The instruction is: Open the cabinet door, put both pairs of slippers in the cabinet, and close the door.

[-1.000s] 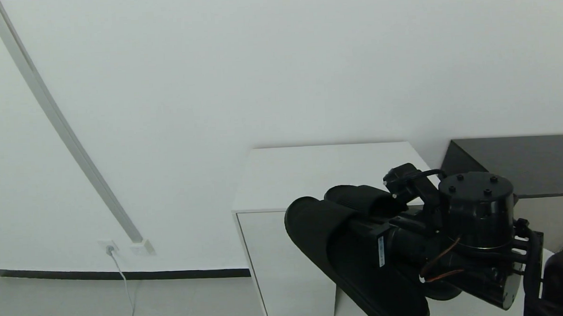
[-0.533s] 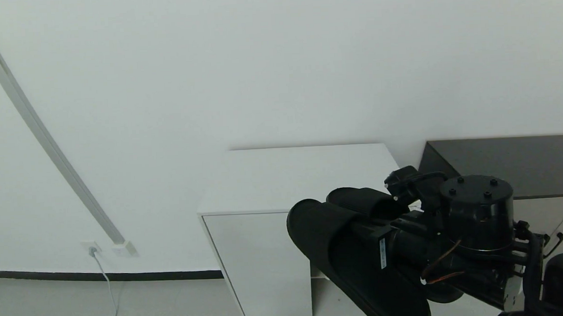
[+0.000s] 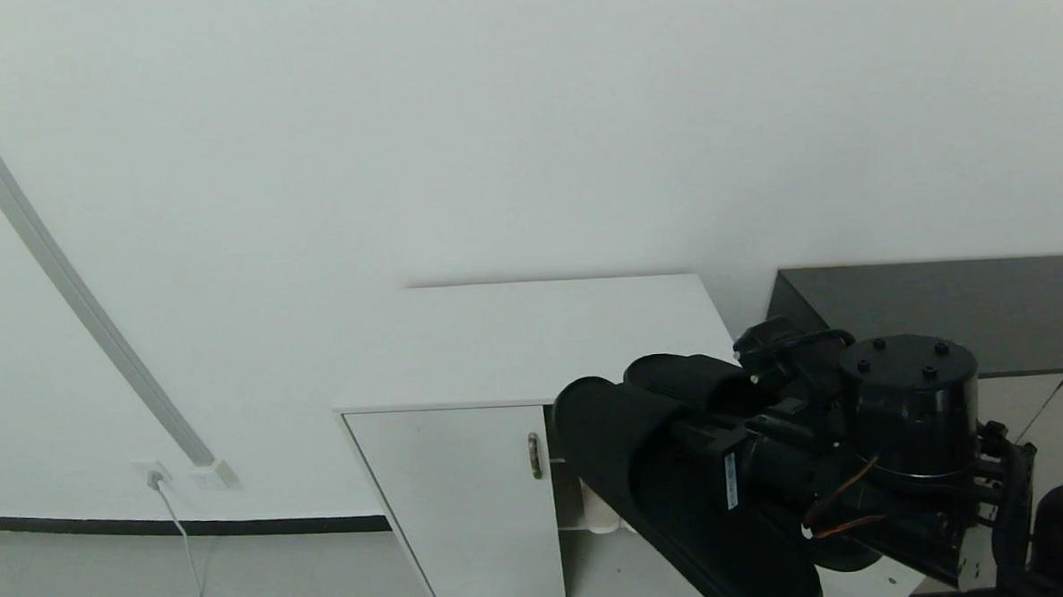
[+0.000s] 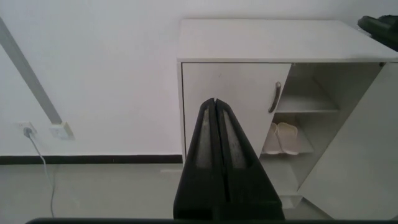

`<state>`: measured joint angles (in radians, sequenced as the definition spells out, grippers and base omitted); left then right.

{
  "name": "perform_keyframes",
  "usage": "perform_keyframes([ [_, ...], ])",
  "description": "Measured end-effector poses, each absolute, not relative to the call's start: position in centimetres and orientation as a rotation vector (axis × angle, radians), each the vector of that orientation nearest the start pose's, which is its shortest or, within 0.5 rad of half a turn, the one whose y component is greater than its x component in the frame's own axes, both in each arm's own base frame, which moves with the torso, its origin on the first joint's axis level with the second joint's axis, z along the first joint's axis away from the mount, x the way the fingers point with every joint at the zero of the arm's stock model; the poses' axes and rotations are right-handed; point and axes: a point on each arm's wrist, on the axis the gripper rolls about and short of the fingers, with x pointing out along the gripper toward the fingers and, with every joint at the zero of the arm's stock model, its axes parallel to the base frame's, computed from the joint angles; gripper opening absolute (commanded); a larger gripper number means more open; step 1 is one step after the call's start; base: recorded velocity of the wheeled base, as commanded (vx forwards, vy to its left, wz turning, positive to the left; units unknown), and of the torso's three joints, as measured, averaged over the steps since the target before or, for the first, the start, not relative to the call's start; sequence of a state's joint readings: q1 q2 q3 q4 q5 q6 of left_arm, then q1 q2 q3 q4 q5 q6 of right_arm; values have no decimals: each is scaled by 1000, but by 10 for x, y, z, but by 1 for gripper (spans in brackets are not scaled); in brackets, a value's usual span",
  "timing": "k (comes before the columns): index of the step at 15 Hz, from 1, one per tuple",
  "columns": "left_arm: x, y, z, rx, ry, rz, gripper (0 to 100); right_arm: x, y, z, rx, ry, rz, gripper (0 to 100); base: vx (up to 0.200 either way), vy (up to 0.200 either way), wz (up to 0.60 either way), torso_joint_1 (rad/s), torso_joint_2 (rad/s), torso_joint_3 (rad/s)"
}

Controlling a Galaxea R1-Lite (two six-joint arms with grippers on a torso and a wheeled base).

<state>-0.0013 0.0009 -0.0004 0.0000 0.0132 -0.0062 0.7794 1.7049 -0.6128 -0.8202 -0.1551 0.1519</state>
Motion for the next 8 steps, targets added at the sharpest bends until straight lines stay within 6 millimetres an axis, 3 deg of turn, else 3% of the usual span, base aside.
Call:
perform_keyframes([
  [8, -23, 0, 76, -7, 0, 12, 0, 205, 199, 147, 6, 299, 610, 0, 0, 0, 0, -13, 26, 15],
])
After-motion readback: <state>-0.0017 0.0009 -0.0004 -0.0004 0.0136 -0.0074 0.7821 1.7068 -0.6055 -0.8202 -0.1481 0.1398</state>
